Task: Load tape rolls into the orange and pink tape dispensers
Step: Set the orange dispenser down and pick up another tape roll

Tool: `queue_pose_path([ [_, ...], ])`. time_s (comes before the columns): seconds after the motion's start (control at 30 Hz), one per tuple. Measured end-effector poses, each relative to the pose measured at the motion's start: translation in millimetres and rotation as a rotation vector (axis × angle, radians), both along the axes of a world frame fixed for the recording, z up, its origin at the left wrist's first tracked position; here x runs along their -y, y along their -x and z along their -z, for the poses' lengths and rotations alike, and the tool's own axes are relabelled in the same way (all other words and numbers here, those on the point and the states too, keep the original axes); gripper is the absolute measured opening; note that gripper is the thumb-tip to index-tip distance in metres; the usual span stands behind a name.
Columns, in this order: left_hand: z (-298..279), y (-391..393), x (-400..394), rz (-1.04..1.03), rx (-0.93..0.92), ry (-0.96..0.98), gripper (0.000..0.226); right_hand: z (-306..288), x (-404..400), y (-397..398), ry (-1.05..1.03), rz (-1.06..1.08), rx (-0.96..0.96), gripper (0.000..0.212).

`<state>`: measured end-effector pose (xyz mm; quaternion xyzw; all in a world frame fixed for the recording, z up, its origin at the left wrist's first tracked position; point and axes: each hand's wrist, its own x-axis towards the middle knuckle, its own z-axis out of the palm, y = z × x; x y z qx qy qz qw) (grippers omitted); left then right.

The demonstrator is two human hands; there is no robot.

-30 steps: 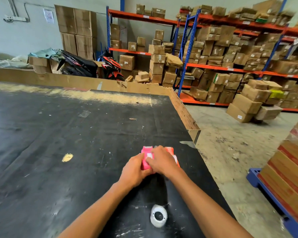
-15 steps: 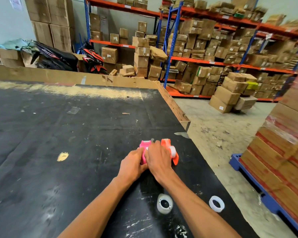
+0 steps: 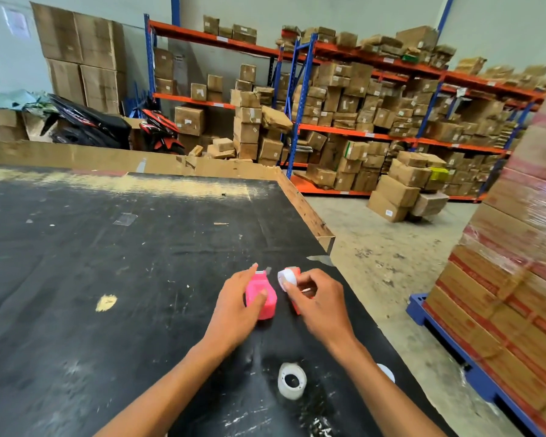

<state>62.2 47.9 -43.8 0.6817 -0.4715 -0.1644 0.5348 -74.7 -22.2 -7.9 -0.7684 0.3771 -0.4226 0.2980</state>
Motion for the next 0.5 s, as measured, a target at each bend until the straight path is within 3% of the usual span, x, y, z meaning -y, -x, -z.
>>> queue_pose_path([
  [0.07,-17.2,15.5,-7.7,0.001,-0.311,0.042,0.023,0.9,-2.8,8.9,0.055,-0.029,0.005,0.03],
  [0.13,-27.7,32.1,-12.5,0.042,-0.515,0.02,0.025,4.2,-6.5,18.2,0.151,-0.08,-0.039,0.027],
  [0.27,-30.3,53.6,-19.5,0.071,-0.67,0.044,0.026,3.3,-14.9,36.7,0.256,-0.151,-0.07,0.019],
  [0.5,-14.7,96.8,-28.1,0.118,-0.833,-0.005,0.022,16.3,-14.9,78.9,0.203,-0.279,-0.134,0.018],
])
